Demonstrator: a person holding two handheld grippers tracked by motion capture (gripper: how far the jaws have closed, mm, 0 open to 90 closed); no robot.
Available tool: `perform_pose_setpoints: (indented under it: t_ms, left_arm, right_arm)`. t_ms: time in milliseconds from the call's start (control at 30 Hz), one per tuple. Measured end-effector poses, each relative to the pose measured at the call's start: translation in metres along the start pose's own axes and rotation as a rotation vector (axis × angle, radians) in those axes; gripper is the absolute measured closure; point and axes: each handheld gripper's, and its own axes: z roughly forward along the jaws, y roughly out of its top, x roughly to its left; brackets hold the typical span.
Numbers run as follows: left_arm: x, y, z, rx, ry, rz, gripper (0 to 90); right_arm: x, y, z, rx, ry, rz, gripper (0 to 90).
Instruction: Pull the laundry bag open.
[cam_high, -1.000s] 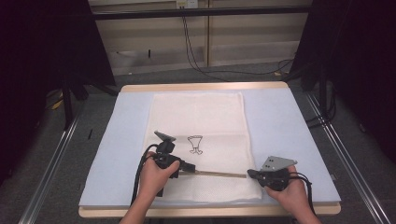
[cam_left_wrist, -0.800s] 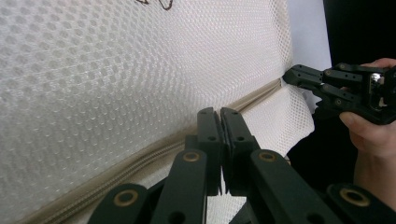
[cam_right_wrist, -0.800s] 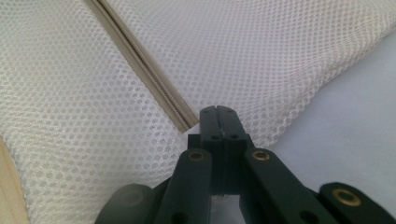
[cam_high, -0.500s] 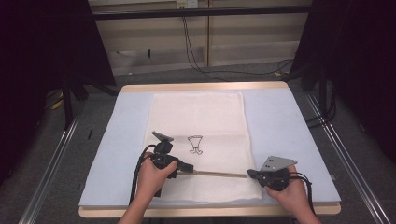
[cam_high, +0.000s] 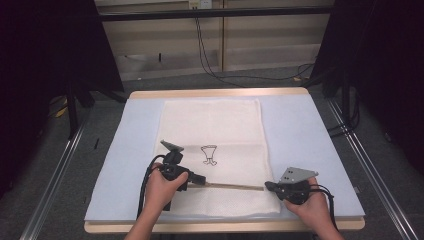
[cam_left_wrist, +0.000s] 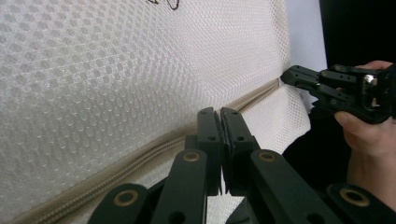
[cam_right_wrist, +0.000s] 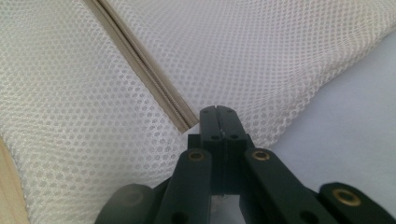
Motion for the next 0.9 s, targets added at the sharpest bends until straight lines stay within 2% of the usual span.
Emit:
perform_pose_setpoints:
  t_ms: [133, 167, 200, 267, 367, 533, 600, 667, 733, 767, 833, 900]
  left_arm:
    - [0.0, -0.001, -0.002, -0.012, 0.006, -0.01, 87.7]
    - [0.002, 0.0, -0.003, 0.0, -0.003, -0.003, 87.8]
    - [0.002, 0.0, -0.004, -0.001, 0.009, -0.003, 87.8]
    - [0.003, -0.001, -0.004, -0.015, 0.0, -0.005, 87.8]
    - [0.003, -0.001, -0.005, -0.005, -0.013, -0.009, 87.8]
    - [0.003, -0.001, -0.007, -0.011, 0.009, -0.011, 87.8]
    - [0.004, -0.001, -0.008, -0.008, -0.008, -0.01, 87.8]
    - [0.004, -0.002, -0.009, -0.01, 0.008, -0.008, 87.7]
    - [0.005, -0.002, -0.01, -0.009, -0.005, -0.009, 87.8]
    - [0.006, -0.002, -0.011, -0.005, 0.011, -0.004, 87.8]
    - [0.007, -0.002, -0.012, -0.006, -0.003, -0.01, 87.8]
    - [0.006, -0.003, -0.013, -0.015, 0.015, -0.009, 87.7]
  right_arm:
    - [0.0, 0.0, 0.0, -0.001, 0.0, 0.0, 90.0]
    - [0.0, 0.0, 0.0, 0.0, 0.0, 0.001, 90.0]
    - [0.0, 0.0, 0.0, -0.001, -0.001, 0.0, 90.0]
    - [0.0, 0.0, 0.0, -0.001, -0.001, 0.001, 90.0]
    - [0.0, 0.0, 0.0, -0.001, -0.001, 0.002, 90.0]
    - [0.0, 0.0, 0.0, -0.002, 0.0, 0.002, 90.0]
    - [0.0, 0.0, 0.0, -0.001, 0.001, 0.004, 90.0]
    - [0.0, 0.0, 0.0, -0.002, 0.001, 0.003, 90.0]
    - [0.0, 0.0, 0.0, -0.002, 0.002, 0.003, 90.0]
    - [0.0, 0.0, 0.0, -0.003, 0.003, 0.004, 90.0]
    - [0.0, 0.0, 0.0, -0.003, 0.003, 0.004, 90.0]
    - [0.0, 0.0, 0.0, -0.002, 0.002, 0.004, 90.0]
